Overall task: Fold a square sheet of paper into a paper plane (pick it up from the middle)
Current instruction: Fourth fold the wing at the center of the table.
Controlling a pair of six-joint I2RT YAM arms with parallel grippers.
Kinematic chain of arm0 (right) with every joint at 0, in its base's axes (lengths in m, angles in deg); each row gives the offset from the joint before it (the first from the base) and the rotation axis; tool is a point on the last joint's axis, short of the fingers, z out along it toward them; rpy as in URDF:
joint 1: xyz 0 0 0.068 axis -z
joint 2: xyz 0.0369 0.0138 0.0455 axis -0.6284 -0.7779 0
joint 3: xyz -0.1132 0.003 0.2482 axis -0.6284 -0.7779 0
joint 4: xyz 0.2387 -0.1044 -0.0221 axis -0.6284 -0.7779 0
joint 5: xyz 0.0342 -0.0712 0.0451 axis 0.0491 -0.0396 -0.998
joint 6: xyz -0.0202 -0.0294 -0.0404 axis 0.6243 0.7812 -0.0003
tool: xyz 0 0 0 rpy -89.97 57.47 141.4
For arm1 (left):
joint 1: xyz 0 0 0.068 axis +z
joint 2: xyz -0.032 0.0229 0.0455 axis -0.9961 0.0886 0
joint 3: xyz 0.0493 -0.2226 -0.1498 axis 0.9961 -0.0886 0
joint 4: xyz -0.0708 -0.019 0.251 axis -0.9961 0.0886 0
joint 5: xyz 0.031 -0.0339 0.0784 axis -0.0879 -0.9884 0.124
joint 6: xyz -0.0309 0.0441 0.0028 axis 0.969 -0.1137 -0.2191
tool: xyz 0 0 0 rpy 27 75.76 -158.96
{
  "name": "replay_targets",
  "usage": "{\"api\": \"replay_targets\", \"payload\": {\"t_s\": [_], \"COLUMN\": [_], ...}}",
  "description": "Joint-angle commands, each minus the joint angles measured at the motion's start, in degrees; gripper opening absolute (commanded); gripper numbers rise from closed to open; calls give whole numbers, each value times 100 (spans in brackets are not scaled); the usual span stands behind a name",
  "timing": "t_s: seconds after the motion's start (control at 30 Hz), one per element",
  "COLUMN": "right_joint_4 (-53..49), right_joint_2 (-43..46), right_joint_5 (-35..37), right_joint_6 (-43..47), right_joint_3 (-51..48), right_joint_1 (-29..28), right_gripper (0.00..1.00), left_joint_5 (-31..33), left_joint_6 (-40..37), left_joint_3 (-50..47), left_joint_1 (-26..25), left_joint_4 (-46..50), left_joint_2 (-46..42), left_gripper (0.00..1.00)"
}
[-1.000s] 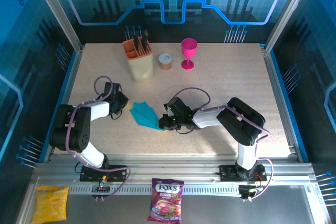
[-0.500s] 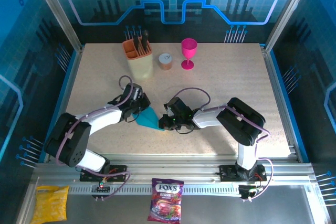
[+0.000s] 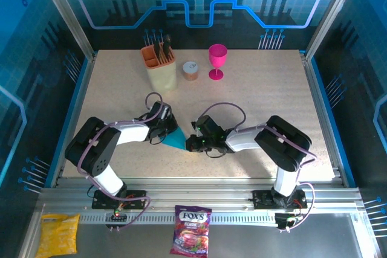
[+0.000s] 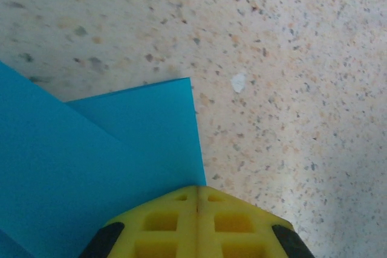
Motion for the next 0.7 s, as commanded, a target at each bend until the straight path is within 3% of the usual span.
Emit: {"api": "replay_targets", "payload": {"t_s": [0.0, 0.27, 0.47, 0.57, 0.67], "right_joint_4": [-1615, -857, -1394, -1673, -1725], "right_joint_2": [-38, 675, 1573, 1856, 1913], "right_joint_5": [131, 116, 282, 328, 250], "right_joint_6": [83, -356, -235, -17, 134], "right_joint_3": [-707, -1913, -1836, -1463, -1105], "right_joint_1": [-151, -170, -62, 35, 145], "right_gripper": [0, 0, 0, 18, 29], "left_joint_5": [348, 393, 85, -98, -182], "left_joint_6": [86, 6, -326, -417, -482], "left_joint_3": [-213, -209, -254, -296, -311], "left_joint_1": [55, 56, 56, 55, 58], "left_joint_4": [417, 464, 218, 122, 105], "left_joint_2": [374, 377, 361, 366, 397], "left_gripper": [0, 0, 0, 0, 0]}}
